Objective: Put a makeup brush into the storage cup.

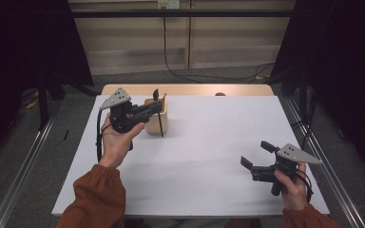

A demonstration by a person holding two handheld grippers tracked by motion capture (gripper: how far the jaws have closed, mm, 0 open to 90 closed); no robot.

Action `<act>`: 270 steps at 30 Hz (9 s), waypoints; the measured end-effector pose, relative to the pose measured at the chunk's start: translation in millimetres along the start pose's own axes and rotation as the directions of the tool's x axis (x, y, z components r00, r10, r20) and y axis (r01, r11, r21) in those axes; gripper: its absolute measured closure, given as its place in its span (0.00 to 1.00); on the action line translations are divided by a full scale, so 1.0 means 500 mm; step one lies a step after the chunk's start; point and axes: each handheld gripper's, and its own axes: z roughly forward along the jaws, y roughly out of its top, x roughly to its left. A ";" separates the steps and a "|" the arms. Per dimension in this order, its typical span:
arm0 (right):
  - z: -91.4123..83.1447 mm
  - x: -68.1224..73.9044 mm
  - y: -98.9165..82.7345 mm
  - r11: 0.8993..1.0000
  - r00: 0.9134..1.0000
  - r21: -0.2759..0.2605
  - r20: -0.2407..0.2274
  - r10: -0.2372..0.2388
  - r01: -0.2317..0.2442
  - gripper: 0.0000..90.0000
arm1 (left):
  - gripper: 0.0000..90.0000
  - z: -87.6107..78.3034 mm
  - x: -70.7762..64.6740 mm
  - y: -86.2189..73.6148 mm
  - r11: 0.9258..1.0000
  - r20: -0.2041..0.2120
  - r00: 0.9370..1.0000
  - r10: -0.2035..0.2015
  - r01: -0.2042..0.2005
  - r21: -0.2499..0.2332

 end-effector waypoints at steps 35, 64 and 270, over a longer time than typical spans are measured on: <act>0.005 0.000 -0.009 1.000 1.000 -0.011 -0.011 -0.012 0.012 0.01 | 0.95 0.071 0.106 0.073 0.999 -0.143 0.990 0.016 -0.020 -0.028; 0.005 0.003 -0.011 1.000 1.000 -0.018 -0.029 -0.007 0.006 0.00 | 0.95 0.114 0.140 0.024 1.000 -0.186 0.982 0.028 -0.028 -0.003; -0.032 -0.003 -0.021 1.000 1.000 -0.012 0.011 -0.021 0.021 0.00 | 0.02 -0.198 -0.063 -0.261 0.998 -0.235 0.971 0.034 -0.020 0.064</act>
